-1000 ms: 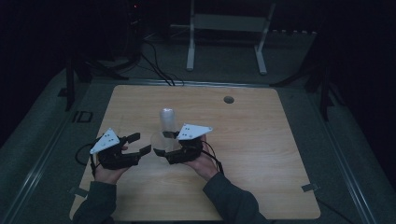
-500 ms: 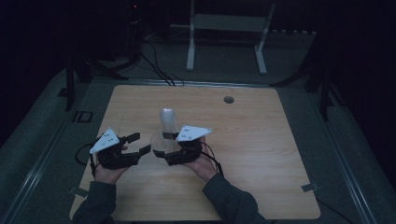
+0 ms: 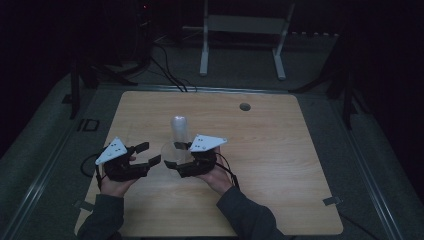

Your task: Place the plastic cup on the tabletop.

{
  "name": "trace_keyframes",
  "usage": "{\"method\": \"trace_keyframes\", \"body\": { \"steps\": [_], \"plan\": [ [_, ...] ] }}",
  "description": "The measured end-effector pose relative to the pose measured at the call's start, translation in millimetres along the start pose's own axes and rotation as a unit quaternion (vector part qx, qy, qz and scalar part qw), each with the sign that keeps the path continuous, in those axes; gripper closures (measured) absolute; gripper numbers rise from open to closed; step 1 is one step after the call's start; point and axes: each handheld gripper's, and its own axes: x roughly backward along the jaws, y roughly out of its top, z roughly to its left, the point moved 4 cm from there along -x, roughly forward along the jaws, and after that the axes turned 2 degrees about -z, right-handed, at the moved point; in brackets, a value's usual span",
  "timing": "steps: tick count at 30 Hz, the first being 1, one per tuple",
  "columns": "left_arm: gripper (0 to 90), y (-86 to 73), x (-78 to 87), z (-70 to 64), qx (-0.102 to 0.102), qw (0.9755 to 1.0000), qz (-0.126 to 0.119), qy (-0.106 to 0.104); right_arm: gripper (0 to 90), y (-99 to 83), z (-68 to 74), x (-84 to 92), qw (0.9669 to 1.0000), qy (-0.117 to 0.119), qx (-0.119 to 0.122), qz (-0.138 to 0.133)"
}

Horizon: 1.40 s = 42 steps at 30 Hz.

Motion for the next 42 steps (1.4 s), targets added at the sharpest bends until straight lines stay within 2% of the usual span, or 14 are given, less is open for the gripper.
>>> {"method": "trace_keyframes", "body": {
  "steps": [15,42],
  "plan": [
    [31.7,2.0,4.6,2.3,0.003,0.9999,-0.01,0.007,28.7,-5.8,1.0,-1.7,1.0,0.002,-0.003,0.004],
    [31.7,2.8,5.6,2.6,0.003,0.9999,-0.011,0.007,28.7,-19.3,-0.4,-6.0,0.9998,0.0,-0.011,0.015]
  ]
}}
